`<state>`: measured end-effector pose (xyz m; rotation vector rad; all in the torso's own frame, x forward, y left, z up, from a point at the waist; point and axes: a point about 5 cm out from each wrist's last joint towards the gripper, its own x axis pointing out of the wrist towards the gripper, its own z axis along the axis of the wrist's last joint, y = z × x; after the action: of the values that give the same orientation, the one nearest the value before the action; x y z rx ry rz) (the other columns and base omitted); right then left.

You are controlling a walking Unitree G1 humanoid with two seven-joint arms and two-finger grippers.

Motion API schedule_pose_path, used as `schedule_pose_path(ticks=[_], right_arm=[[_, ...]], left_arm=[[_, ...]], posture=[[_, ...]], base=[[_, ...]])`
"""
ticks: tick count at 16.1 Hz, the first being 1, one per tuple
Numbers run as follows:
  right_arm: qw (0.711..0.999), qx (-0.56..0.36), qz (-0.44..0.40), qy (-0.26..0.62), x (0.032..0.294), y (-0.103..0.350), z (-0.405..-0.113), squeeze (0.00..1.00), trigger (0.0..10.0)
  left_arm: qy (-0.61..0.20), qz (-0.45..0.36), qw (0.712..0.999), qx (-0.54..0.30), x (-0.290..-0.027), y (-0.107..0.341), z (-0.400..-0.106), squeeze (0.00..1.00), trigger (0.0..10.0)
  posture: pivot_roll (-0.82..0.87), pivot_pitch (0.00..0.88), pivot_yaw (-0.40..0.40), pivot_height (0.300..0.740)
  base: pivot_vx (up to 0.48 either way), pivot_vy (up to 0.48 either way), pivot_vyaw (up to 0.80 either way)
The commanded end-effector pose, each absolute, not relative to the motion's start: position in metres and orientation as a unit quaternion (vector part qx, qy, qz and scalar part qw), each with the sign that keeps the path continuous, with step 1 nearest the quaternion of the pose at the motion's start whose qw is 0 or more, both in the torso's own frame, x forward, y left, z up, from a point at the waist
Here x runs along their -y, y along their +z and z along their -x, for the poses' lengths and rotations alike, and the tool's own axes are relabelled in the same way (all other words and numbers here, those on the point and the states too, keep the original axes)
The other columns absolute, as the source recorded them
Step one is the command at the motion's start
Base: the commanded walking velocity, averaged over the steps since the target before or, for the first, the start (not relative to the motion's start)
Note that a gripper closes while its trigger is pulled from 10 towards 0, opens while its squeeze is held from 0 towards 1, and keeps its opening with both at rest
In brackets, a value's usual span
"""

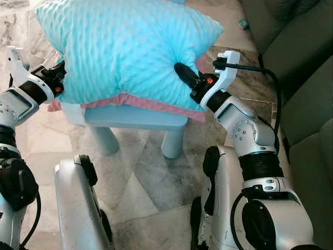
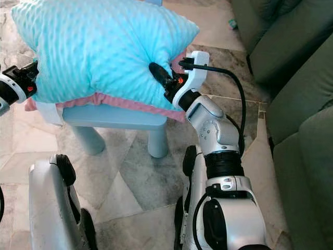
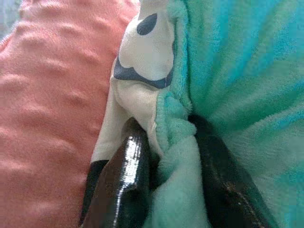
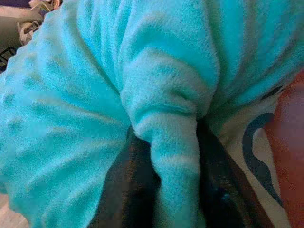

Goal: Move the pillow to the sofa

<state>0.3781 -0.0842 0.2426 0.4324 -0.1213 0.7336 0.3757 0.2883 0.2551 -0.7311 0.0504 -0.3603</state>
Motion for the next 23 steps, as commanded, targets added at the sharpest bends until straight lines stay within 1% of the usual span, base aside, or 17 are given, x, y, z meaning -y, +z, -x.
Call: schedule_pose_path(ticks=[1,4,5,7,11,14,15,16,17,18,19,20,22,23], right_arm=[[0.910,0.041,-0.204,0.359,0.079,0.234,-0.375,0.00,0.0],[0.911,0.040,-0.206,0.356,0.078,0.230,-0.375,0.00,0.0],[0.911,0.038,-0.205,0.356,0.075,0.227,-0.374,0.00,0.0],[0.912,0.040,-0.199,0.357,0.071,0.225,-0.374,0.00,0.0],[0.917,0.055,-0.195,0.343,0.070,0.226,-0.376,0.00,0.0],[0.926,0.077,-0.179,0.324,0.073,0.226,-0.378,0.00,0.0],[0.929,0.091,-0.170,0.315,0.074,0.229,-0.377,0.00,0.0],[0.935,0.117,-0.145,0.301,0.076,0.237,-0.377,0.00,0.0],[0.937,0.136,-0.128,0.295,0.077,0.243,-0.374,0.00,0.0],[0.940,0.158,-0.092,0.287,0.079,0.247,-0.372,0.00,0.0],[0.941,0.172,-0.076,0.280,0.082,0.250,-0.369,0.00,0.0],[0.943,0.185,-0.063,0.269,0.087,0.251,-0.366,0.00,0.0],[0.947,0.192,-0.044,0.254,0.098,0.246,-0.357,0.00,0.0],[0.950,0.193,-0.046,0.240,0.102,0.244,-0.355,0.00,0.0]], left_arm=[[-0.165,0.352,0.921,-0.038,-0.288,0.247,-0.375,0.00,0.0],[-0.148,0.334,0.931,-0.017,-0.290,0.239,-0.374,0.00,0.0],[-0.133,0.355,0.925,-0.014,-0.289,0.220,-0.368,0.00,0.0],[-0.114,0.350,0.930,-0.007,-0.286,0.200,-0.359,0.00,0.0],[-0.080,0.315,0.945,0.044,-0.279,0.198,-0.356,0.00,0.0],[-0.030,0.252,0.961,0.109,-0.276,0.213,-0.357,0.00,0.0],[-0.018,0.217,0.966,0.137,-0.273,0.222,-0.358,0.00,0.0],[0.003,0.161,0.971,0.175,-0.269,0.236,-0.360,0.00,0.0],[0.011,0.131,0.972,0.192,-0.263,0.243,-0.360,0.00,0.0],[0.019,0.105,0.973,0.204,-0.257,0.248,-0.360,0.00,0.0],[0.033,0.079,0.974,0.210,-0.250,0.250,-0.359,0.00,0.0],[0.054,0.040,0.974,0.214,-0.244,0.251,-0.357,0.00,0.0],[0.076,0.008,0.970,0.231,-0.226,0.243,-0.345,0.00,0.0],[0.084,-0.008,0.967,0.241,-0.222,0.242,-0.340,0.00,0.0]], posture=[[-0.13,0.390,-0.093,0.352],[-0.12,0.376,-0.096,0.352],[-0.12,0.356,-0.100,0.352],[-0.11,0.321,-0.104,0.352],[-0.09,0.225,-0.092,0.352],[-0.09,0.144,-0.081,0.352],[-0.09,0.129,-0.079,0.352],[-0.10,0.077,-0.074,0.352],[-0.10,0.056,-0.070,0.352],[-0.10,0.041,-0.066,0.352],[-0.10,0.022,-0.061,0.352],[-0.10,0.007,-0.058,0.352],[-0.10,0.000,-0.048,0.352],[-0.10,0.000,-0.047,0.352]], base=[[0.000,0.000,0.00],[0.000,0.000,0.00],[0.000,0.000,0.00],[0.000,0.000,0.00],[0.000,0.000,0.00],[0.000,0.000,0.00],[0.000,0.000,0.00],[0.000,0.000,0.00],[0.000,0.000,0.00],[0.000,0.000,0.00],[0.000,0.000,0.00],[0.000,0.000,0.00],[0.000,0.000,0.00],[0.000,0.000,0.00]])
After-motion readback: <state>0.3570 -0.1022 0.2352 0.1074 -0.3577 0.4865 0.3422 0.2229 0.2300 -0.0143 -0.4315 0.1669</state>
